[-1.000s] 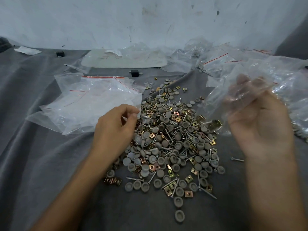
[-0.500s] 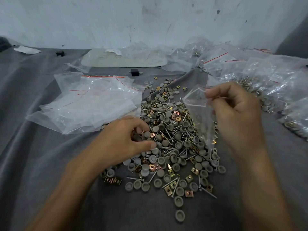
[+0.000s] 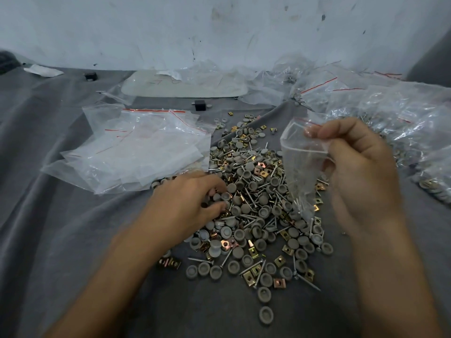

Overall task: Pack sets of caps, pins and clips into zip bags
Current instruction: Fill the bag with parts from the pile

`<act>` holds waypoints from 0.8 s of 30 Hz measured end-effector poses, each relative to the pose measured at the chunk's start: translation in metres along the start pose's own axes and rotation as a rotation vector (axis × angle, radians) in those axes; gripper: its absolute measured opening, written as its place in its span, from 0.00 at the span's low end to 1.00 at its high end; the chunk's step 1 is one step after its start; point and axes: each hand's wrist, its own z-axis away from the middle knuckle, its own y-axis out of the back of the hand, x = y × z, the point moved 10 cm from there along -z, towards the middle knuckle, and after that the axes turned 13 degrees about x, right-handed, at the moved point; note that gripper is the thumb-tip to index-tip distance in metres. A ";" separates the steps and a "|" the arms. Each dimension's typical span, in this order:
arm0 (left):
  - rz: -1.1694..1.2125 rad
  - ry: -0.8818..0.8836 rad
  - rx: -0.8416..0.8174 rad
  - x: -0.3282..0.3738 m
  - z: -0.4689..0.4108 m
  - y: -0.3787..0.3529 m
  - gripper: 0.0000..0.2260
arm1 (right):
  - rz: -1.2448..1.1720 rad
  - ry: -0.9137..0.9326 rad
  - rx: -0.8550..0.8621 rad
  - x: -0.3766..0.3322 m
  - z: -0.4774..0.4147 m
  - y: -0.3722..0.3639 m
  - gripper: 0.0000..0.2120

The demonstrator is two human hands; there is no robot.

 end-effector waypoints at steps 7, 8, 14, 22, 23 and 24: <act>-0.037 -0.042 -0.110 0.003 0.003 -0.016 0.18 | -0.188 -0.134 0.014 0.004 -0.002 0.005 0.19; -0.031 -0.037 -0.104 0.003 0.003 -0.016 0.18 | -0.175 -0.130 0.014 0.004 -0.002 0.005 0.19; 0.014 -0.006 -0.057 0.002 0.002 -0.015 0.16 | -0.052 -0.066 -0.019 0.004 0.000 -0.002 0.17; 0.032 0.033 -0.114 -0.003 0.005 -0.019 0.22 | 0.056 0.007 -0.185 0.001 0.013 -0.024 0.15; 0.019 0.040 -0.113 -0.003 0.006 -0.019 0.23 | 0.067 0.016 -0.200 0.001 0.015 -0.026 0.15; 0.005 0.041 -0.103 -0.003 0.005 -0.018 0.23 | 0.075 0.023 -0.210 0.001 0.015 -0.027 0.14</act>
